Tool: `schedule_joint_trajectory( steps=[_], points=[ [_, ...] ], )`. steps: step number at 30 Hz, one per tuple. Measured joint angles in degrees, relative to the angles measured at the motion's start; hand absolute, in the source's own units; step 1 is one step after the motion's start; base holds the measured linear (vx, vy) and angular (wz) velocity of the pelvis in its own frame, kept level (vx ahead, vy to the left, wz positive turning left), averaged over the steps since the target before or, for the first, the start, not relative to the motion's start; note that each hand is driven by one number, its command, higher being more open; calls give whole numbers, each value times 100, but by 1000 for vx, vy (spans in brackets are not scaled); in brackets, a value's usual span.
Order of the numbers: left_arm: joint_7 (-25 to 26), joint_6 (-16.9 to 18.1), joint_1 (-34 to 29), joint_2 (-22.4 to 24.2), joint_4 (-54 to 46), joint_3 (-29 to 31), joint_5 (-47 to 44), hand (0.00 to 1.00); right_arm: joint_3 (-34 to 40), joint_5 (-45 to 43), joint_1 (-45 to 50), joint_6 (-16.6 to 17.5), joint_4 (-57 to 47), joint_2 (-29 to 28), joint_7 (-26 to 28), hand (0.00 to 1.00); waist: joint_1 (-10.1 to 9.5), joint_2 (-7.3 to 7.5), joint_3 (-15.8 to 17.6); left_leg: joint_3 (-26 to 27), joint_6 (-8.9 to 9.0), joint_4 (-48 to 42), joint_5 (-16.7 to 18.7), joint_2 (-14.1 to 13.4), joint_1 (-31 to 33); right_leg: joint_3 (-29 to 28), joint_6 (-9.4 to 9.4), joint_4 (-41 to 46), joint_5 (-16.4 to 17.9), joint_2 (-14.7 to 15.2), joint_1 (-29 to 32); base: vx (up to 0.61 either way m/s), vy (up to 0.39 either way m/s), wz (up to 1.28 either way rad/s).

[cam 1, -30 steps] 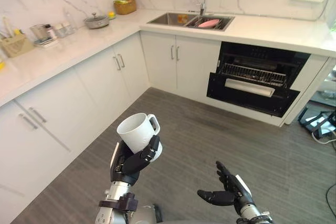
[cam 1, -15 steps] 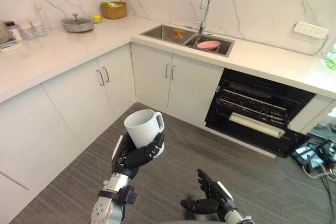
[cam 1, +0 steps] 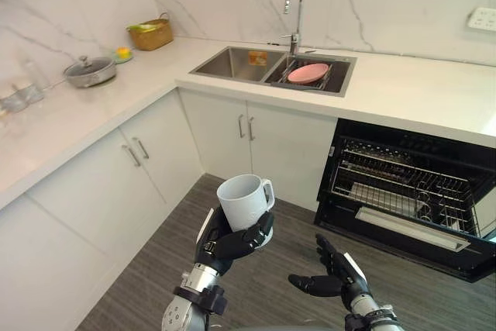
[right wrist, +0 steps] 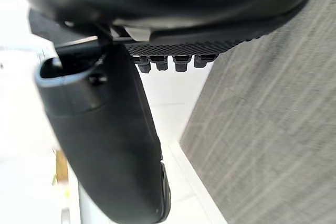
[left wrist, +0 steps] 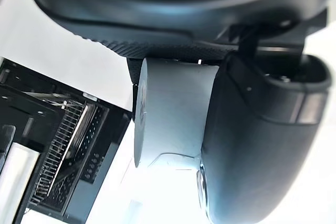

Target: Walk over to the sink, pick up the cup, carry it to the dishwasher, place the cup inside the dishwasher, then close the dishwasher door

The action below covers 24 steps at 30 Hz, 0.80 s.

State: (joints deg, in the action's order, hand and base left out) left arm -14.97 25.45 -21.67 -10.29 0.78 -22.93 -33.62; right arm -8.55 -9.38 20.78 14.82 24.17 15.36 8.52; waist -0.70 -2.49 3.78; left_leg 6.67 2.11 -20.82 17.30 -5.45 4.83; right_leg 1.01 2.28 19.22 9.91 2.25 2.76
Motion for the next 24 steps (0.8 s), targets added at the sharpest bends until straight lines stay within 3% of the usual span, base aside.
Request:
schedule_joint_trajectory(
  steps=[1, 3, 4, 8, 11, 14, 15, 16, 18, 21, 24],
  points=[
    [47, -1, -14, 7, -54, 0, 8, 0, -87, 1, -10, 3, -5, 21, 4, 100, -23, -12, -8, -113, 112, 181, -507, 50, 58, -206, -151, 169, 134, -25, 15, 385, 181, -105],
    [126, 0, -42, 49, -108, 2, 11, 0, -182, 12, 24, 1, 34, 39, 23, 100, 7, -57, -56, -93, 41, 68, -1036, 27, 1, -428, -266, 448, 376, -103, 62, 377, 217, -75],
    [234, -10, -39, 4, -103, 8, 84, 0, -280, 40, 80, -10, 108, -84, 28, 100, 58, 129, -170, 155, -23, -40, -802, 136, -51, -589, -371, 684, 629, 68, 152, 332, 221, -58],
    [408, -12, 31, -52, -119, 15, 220, 0, -369, 67, 35, -7, 109, -244, 112, 100, 39, 357, -134, 562, -241, 50, -477, 406, -386, -110, -469, 1593, 725, 547, 481, 280, 184, -46],
    [488, 0, 15, -250, -141, -3, 370, 0, -452, 190, -37, -2, 107, -285, 145, 100, 66, 352, -99, 626, -303, 404, -441, 448, -928, 84, -552, 2167, 628, 674, 548, 215, 121, -17],
    [505, 42, 117, -310, -220, -33, 403, 0, -619, 231, -170, 31, 105, -289, 180, 100, 89, 391, -149, 519, -301, 529, -439, 383, -989, 367, -509, 1674, 795, 640, 649, 123, 16, 15],
    [561, 72, 236, -332, -228, -137, 444, 0, -657, 234, -267, 39, 107, -286, 211, 100, 93, 394, -141, 477, -276, 519, -425, 345, -965, 371, -534, 1108, 698, 567, 672, 94, -47, 21],
    [655, 73, 328, -378, -249, -242, 460, 0, -688, 239, -358, 82, 113, -277, 259, 100, 103, 475, -146, 429, -214, 421, -383, 360, -960, 376, -570, 692, 189, 563, 653, 95, -71, 25],
    [738, 53, 370, -321, -230, -368, 616, 0, -693, 279, -411, 98, 133, -225, 255, 100, 171, 291, -145, 302, -152, 309, -310, 212, -964, 533, -499, 441, 123, 445, 373, 108, -114, 22],
    [767, 57, 374, -251, -221, -494, 825, 0, -662, 301, -450, 102, 147, -180, 255, 100, 159, 138, -227, 165, -95, 567, -347, 92, -996, 680, -441, 125, 19, 302, 233, 39, -85, 17],
    [759, 70, 363, -217, -192, -486, 845, 0, -510, 335, -521, 103, 256, -220, 240, 100, 81, 99, -256, 119, -36, 1040, -623, 92, -1072, 773, -432, -349, -265, 241, 104, -10, -24, 14]
  ],
)
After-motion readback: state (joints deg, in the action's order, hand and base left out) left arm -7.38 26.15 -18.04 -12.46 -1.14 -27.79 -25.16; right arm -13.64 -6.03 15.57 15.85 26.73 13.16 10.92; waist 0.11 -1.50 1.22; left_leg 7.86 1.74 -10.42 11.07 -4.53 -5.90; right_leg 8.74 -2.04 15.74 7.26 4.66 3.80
